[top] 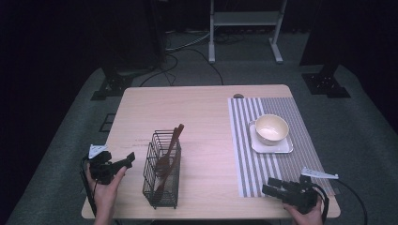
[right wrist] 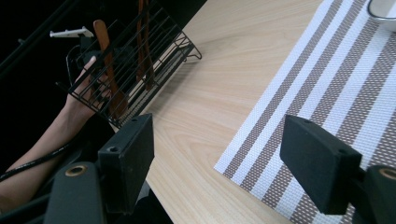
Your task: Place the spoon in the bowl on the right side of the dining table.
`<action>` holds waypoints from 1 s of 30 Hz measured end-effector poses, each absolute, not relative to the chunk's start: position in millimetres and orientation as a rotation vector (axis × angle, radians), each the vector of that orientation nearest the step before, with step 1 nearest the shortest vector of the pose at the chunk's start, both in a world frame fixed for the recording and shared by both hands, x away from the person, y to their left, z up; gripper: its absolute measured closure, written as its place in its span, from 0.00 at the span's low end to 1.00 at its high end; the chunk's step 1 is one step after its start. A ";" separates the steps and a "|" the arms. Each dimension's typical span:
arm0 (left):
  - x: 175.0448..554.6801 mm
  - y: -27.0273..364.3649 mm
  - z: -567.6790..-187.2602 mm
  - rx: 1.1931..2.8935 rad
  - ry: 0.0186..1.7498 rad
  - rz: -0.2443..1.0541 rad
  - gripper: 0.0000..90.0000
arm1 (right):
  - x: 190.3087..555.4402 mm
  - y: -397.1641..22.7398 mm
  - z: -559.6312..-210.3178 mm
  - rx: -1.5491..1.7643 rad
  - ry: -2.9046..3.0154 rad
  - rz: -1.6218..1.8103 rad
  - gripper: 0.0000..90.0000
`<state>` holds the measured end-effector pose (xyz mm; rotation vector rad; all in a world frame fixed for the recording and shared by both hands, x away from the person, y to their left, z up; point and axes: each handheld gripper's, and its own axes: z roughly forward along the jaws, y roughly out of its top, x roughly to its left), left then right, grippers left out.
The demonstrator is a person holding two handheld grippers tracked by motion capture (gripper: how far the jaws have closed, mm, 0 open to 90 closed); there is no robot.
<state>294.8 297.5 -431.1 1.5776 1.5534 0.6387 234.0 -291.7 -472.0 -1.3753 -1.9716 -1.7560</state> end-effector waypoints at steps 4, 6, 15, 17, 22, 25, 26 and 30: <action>294.0 297.0 -431.5 1.583 1.554 0.634 0.04 | 234.8 -286.6 -468.8 -1.358 -2.011 -1.729 0.28; 293.8 296.9 -431.1 1.582 1.551 0.636 0.04 | 235.3 -284.0 -466.4 -1.351 -2.023 -1.719 0.28; 292.9 297.7 -430.4 1.576 1.551 0.639 0.04 | 241.1 -271.0 -457.9 -1.316 -2.081 -1.652 0.28; 293.0 297.5 -430.9 1.580 1.548 0.636 0.04 | 242.0 -267.9 -454.7 -1.304 -2.095 -1.641 0.28; 292.7 296.3 -430.2 1.580 1.544 0.637 0.04 | 246.7 -258.7 -441.3 -1.261 -2.101 -1.615 0.28; 292.7 296.2 -430.2 1.580 1.544 0.637 0.04 | 248.6 -255.6 -437.2 -1.248 -2.105 -1.612 0.28; 292.8 296.2 -430.2 1.580 1.545 0.637 0.04 | 251.8 -249.0 -431.7 -1.222 -2.132 -1.591 0.28; 292.7 296.0 -430.1 1.579 1.544 0.637 0.04 | 256.8 -238.7 -424.5 -1.183 -2.151 -1.569 0.28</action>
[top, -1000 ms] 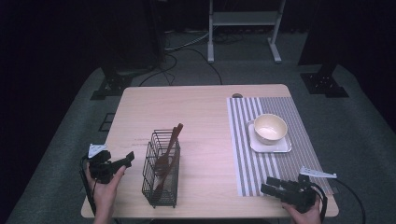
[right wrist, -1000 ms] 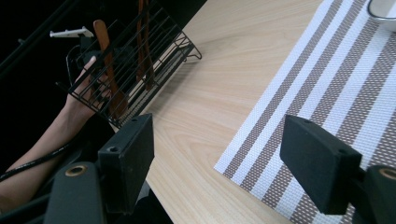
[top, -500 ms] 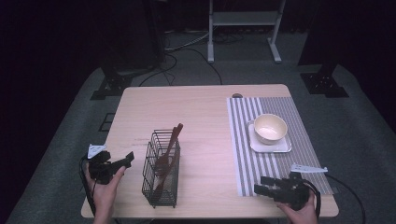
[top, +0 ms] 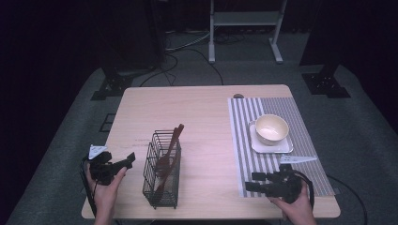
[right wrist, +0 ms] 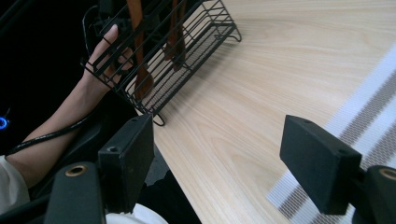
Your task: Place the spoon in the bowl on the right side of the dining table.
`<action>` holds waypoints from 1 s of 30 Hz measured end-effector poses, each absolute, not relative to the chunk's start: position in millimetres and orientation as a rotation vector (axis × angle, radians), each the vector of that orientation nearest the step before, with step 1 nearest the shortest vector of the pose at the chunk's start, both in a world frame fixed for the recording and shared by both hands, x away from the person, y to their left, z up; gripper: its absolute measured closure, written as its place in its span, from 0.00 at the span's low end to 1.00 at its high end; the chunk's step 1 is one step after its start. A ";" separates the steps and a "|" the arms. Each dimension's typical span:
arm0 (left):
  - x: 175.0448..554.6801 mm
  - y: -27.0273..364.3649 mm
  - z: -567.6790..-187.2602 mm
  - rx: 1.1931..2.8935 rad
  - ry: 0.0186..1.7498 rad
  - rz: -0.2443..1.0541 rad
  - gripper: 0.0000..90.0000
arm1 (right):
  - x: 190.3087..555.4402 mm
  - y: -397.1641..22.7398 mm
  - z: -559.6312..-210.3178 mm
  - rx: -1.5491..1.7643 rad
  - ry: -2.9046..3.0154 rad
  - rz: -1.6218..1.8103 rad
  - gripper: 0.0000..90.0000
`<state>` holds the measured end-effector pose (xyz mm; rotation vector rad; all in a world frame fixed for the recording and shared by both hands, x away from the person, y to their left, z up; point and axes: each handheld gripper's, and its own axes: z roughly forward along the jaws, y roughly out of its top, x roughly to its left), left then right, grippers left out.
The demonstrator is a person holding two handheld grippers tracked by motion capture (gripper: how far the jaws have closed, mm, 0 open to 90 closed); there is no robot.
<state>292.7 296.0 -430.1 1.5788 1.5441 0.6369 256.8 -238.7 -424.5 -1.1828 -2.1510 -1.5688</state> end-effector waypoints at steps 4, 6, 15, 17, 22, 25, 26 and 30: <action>292.7 296.6 -429.7 1.579 1.545 0.638 0.04 | 264.3 -221.3 -414.8 -1.127 -2.161 -1.535 0.28; 292.9 296.9 -429.9 1.579 1.544 0.638 0.04 | 265.7 -217.6 -412.8 -1.114 -2.162 -1.530 0.28; 293.1 298.2 -430.0 1.575 1.548 0.642 0.04 | 275.3 -188.5 -396.1 -1.032 -2.167 -1.476 0.28; 293.1 298.3 -430.0 1.574 1.548 0.643 0.04 | 277.6 -183.4 -392.0 -1.025 -2.165 -1.467 0.28; 292.8 297.5 -429.8 1.580 1.546 0.643 0.04 | 282.9 -169.2 -380.2 -0.986 -2.188 -1.440 0.28; 292.7 297.5 -429.6 1.579 1.546 0.643 0.04 | 286.1 -161.0 -374.8 -0.969 -2.188 -1.426 0.28; 292.6 297.6 -429.6 1.580 1.546 0.643 0.04 | 286.7 -159.1 -373.7 -0.964 -2.188 -1.422 0.28; 292.6 297.8 -429.5 1.574 1.547 0.644 0.04 | 289.7 -149.4 -368.7 -0.941 -2.197 -1.411 0.28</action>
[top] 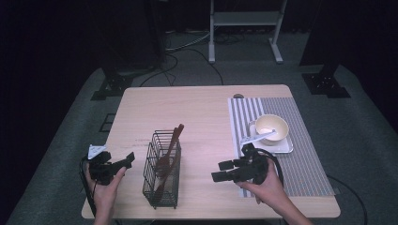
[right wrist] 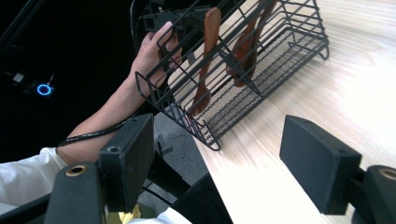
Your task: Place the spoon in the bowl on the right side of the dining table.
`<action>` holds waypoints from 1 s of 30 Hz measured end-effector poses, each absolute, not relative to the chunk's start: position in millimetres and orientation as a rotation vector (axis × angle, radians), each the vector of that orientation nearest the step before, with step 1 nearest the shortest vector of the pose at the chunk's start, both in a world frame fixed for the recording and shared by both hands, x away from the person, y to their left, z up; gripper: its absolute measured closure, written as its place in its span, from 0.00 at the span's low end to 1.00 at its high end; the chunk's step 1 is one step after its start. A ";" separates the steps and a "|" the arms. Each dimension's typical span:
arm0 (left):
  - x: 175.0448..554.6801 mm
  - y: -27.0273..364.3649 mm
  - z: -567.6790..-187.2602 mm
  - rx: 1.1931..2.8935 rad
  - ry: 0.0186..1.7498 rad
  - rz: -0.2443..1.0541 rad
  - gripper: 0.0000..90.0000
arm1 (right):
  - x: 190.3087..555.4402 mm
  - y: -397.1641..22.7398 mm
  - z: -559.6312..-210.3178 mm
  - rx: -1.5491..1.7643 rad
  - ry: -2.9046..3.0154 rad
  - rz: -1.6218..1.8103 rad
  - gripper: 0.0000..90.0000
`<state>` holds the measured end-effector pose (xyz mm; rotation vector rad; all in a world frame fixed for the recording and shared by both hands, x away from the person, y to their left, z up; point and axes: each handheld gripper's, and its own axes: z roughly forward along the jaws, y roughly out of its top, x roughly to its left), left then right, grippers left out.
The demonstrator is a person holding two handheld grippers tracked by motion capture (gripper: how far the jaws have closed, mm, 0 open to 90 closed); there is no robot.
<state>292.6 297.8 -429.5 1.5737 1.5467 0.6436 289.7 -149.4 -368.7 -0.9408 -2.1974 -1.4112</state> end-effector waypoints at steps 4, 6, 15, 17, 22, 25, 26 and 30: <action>292.7 298.1 -429.4 1.572 1.546 0.644 0.04 | 292.3 -142.7 -366.7 -0.930 -2.200 -1.395 0.28; 292.6 298.0 -429.3 1.572 1.546 0.645 0.04 | 294.5 -138.3 -365.7 -0.923 -2.191 -1.390 0.28; 292.5 298.1 -428.9 1.574 1.544 0.647 0.04 | 298.2 -127.7 -362.4 -0.910 -2.190 -1.373 0.28; 292.4 298.1 -428.8 1.574 1.544 0.649 0.04 | 299.1 -125.3 -361.2 -0.908 -2.195 -1.373 0.28; 292.5 298.3 -428.8 1.572 1.546 0.648 0.04 | 302.6 -118.7 -359.9 -0.906 -2.193 -1.362 0.28; 292.5 298.4 -428.8 1.570 1.546 0.647 0.04 | 305.6 -114.2 -358.9 -0.901 -2.189 -1.361 0.28; 292.5 298.4 -428.8 1.572 1.547 0.647 0.04 | 308.0 -110.4 -358.0 -0.901 -2.187 -1.356 0.29; 292.5 298.3 -428.7 1.571 1.546 0.647 0.04 | 310.9 -105.2 -356.6 -0.903 -2.175 -1.349 0.29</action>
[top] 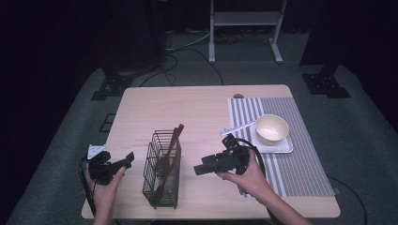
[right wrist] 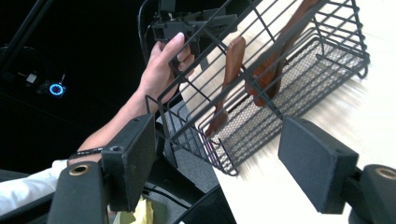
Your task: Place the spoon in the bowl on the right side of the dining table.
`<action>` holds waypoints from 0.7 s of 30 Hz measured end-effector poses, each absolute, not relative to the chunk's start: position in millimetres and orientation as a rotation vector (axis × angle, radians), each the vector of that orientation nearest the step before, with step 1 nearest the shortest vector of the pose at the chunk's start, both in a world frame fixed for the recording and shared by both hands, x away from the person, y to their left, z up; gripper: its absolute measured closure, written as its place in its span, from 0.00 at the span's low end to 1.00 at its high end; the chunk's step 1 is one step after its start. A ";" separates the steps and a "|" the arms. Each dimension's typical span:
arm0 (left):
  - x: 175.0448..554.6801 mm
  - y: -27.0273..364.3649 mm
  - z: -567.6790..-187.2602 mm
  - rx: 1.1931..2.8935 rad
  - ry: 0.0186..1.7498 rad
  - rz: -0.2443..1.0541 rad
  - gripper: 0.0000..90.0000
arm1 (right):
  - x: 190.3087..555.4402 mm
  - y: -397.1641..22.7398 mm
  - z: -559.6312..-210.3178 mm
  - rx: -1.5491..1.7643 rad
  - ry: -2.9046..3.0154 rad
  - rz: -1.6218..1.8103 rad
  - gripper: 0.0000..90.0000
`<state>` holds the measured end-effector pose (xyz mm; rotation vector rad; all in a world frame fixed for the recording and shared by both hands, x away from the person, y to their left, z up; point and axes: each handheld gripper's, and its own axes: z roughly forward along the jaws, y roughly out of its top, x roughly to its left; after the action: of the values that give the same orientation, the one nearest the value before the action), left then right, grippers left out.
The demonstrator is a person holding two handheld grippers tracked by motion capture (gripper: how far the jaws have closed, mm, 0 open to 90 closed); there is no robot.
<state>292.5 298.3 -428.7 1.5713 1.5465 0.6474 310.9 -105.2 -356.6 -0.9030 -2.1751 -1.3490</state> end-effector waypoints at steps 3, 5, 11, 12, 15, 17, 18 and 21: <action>292.5 298.2 -428.7 1.573 1.545 0.648 0.04 | 314.9 -98.5 -355.5 -0.900 -2.167 -1.345 0.29; 292.5 298.3 -428.5 1.572 1.544 0.648 0.04 | 316.9 -93.6 -354.9 -0.899 -2.167 -1.336 0.29; 292.7 298.8 -428.6 1.573 1.546 0.645 0.04 | 322.0 -79.0 -353.1 -0.893 -2.170 -1.311 0.34; 292.7 298.8 -428.6 1.571 1.546 0.646 0.04 | 323.0 -76.7 -352.8 -0.892 -2.170 -1.308 0.34; 292.7 299.2 -428.4 1.570 1.546 0.646 0.04 | 326.8 -70.4 -352.3 -0.896 -2.162 -1.301 0.36; 292.6 299.6 -428.4 1.572 1.546 0.646 0.04 | 329.1 -67.0 -352.7 -0.899 -2.161 -1.294 0.36; 292.6 299.7 -428.3 1.572 1.547 0.644 0.04 | 329.9 -65.8 -352.8 -0.900 -2.164 -1.289 0.37; 292.5 299.7 -428.0 1.568 1.548 0.644 0.04 | 332.4 -61.7 -353.7 -0.910 -2.170 -1.276 0.39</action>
<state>292.5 299.7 -428.0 1.5680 1.5485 0.6442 332.4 -61.7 -353.7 -0.9095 -2.1699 -1.2763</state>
